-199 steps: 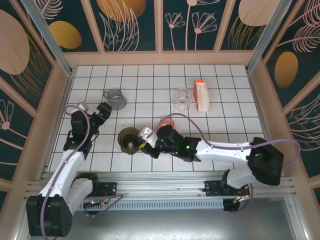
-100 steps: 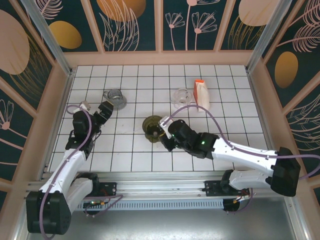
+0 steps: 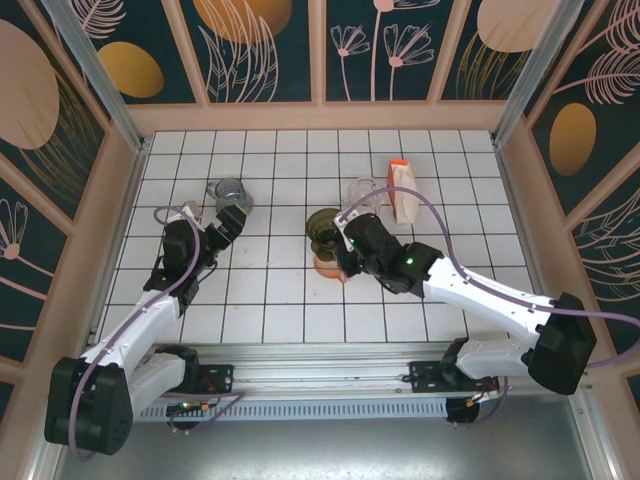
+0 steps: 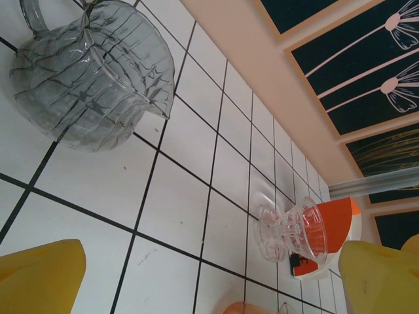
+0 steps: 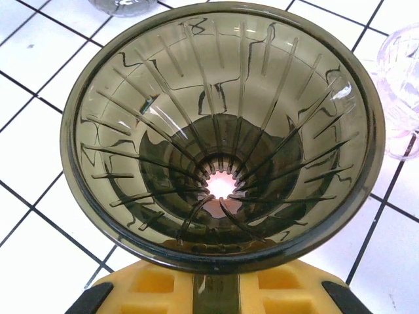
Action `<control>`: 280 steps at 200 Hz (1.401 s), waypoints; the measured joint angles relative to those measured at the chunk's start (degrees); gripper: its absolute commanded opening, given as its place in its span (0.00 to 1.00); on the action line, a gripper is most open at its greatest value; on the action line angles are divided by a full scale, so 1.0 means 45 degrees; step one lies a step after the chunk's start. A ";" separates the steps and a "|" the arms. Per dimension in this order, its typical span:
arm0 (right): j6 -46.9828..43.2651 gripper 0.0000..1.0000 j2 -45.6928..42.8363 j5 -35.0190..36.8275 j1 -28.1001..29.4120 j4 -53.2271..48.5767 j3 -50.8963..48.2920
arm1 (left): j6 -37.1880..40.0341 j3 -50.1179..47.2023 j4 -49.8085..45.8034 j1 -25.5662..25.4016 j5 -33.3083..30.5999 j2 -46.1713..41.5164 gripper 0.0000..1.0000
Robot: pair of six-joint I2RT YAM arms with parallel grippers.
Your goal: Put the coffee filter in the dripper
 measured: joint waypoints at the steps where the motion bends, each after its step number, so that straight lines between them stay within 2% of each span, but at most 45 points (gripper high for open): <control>1: 0.0000 0.00 0.0010 -0.0010 -0.0015 0.0000 0.0000 | 0.0000 0.0000 0.0000 0.0000 0.0000 0.0000 0.99; 32: -0.0010 0.00 0.0306 -0.0282 -0.0403 0.0005 0.0005 | 0.0000 0.0000 -0.0044 0.0000 -0.0121 -0.0010 0.99; 103: 0.0044 0.00 0.0330 -0.0364 -0.0398 0.0359 -0.0316 | 0.0000 0.0000 -0.0131 0.0000 -0.0223 -0.0010 0.99; 247: 0.0393 0.00 -0.0185 0.0651 0.0330 0.0719 -0.1039 | 0.0000 0.0000 -0.0136 0.0000 -0.0228 -0.0010 0.99; 280: 0.0578 0.03 -0.0316 0.0651 0.0359 0.0729 -0.1156 | 0.0000 0.0000 -0.0136 0.0000 -0.0228 -0.0010 0.99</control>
